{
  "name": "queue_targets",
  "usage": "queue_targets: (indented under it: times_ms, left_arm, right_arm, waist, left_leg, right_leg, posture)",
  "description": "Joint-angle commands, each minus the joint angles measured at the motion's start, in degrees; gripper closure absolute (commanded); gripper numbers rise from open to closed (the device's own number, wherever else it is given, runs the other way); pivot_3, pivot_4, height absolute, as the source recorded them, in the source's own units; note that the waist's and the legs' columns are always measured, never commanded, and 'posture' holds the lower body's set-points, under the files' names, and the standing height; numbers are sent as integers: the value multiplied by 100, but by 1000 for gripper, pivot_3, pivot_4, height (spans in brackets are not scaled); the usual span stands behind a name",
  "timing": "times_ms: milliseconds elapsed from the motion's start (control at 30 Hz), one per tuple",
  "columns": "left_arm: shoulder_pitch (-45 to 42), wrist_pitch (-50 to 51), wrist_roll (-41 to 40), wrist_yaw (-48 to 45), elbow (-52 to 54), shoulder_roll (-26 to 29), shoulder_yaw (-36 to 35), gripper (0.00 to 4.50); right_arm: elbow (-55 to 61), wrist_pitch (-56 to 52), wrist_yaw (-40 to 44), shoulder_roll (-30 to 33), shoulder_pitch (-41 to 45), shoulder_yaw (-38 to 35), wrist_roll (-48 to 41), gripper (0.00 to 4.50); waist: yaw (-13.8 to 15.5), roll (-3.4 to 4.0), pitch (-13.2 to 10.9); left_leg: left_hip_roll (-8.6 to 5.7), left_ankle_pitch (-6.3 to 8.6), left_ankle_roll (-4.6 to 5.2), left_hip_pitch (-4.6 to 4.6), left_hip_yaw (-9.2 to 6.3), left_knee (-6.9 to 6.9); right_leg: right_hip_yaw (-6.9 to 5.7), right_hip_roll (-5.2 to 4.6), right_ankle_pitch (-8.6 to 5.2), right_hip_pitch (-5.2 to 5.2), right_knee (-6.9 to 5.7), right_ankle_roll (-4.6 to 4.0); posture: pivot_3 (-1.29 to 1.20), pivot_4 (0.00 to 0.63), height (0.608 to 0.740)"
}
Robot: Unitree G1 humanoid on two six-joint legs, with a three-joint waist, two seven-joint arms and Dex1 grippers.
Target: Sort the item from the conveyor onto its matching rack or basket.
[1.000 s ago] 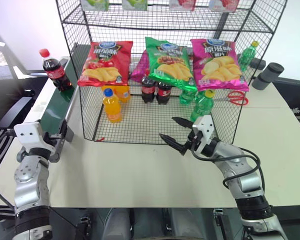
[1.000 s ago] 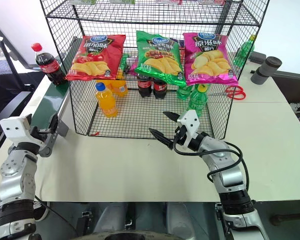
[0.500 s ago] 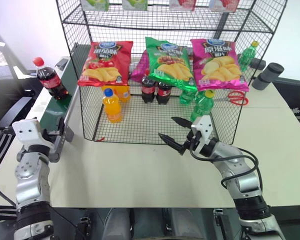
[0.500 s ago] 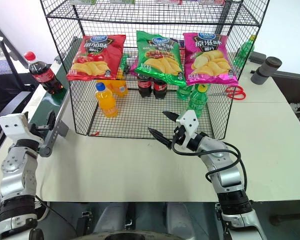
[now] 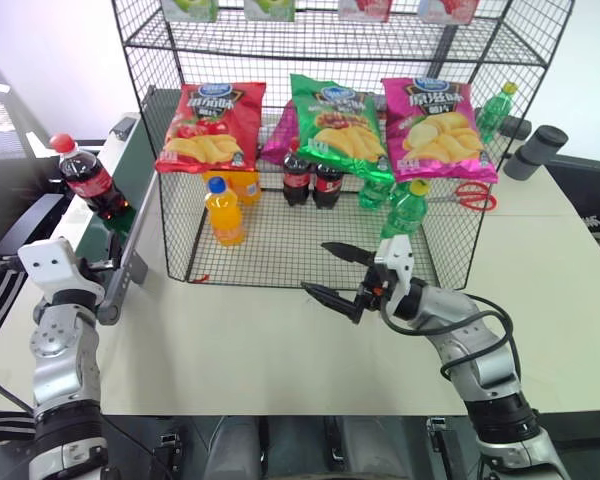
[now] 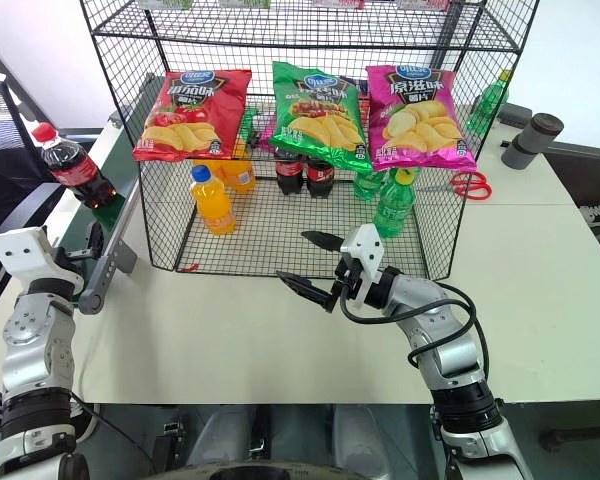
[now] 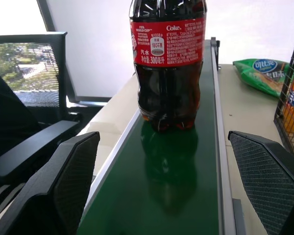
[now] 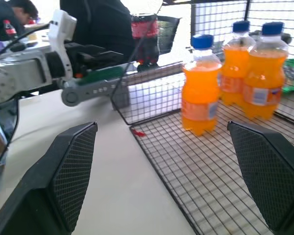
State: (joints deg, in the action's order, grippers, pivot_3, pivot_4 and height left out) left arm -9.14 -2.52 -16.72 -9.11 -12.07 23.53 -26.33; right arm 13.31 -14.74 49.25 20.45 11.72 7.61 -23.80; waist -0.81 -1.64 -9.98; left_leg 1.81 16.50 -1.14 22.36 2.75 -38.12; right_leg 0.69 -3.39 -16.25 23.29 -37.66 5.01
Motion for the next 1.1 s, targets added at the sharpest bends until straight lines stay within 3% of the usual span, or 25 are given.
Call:
queue_targets:
  times_ms: [33, 1033, 1100]
  left_arm:
    - [-14, -173, -2, 60, 62, 78, -185, 0]
    - [27, -176, -32, 158, 84, 98, -218, 0]
    - [38, -144, -41, 200, 91, 83, -236, 553]
  right_arm:
    - [183, 49, 21, 8, 12, 87, 12, 75]
    - [116, 110, -5, -28, -25, 190, 89, 75]
    - [112, 112, -5, -28, -17, 190, 94, 0]
  waist:
    - [0, 0, 0]
    - [-1, 0, 0]
    - [0, -1, 0]
  left_leg:
    - [0, 0, 0, 0, 0, 0]
    - [0, 0, 0, 0, -1, 0]
    - [0, 0, 0, 0, -1, 0]
  right_leg:
    - [0, 0, 0, 0, 0, 0]
    - [-1, -2, 0, 0, 0, 0]
    - [-1, -2, 0, 0, 0, 0]
  posture:
    - [0, 150, 740]
    - [0, 150, 740]
    - [0, 150, 740]
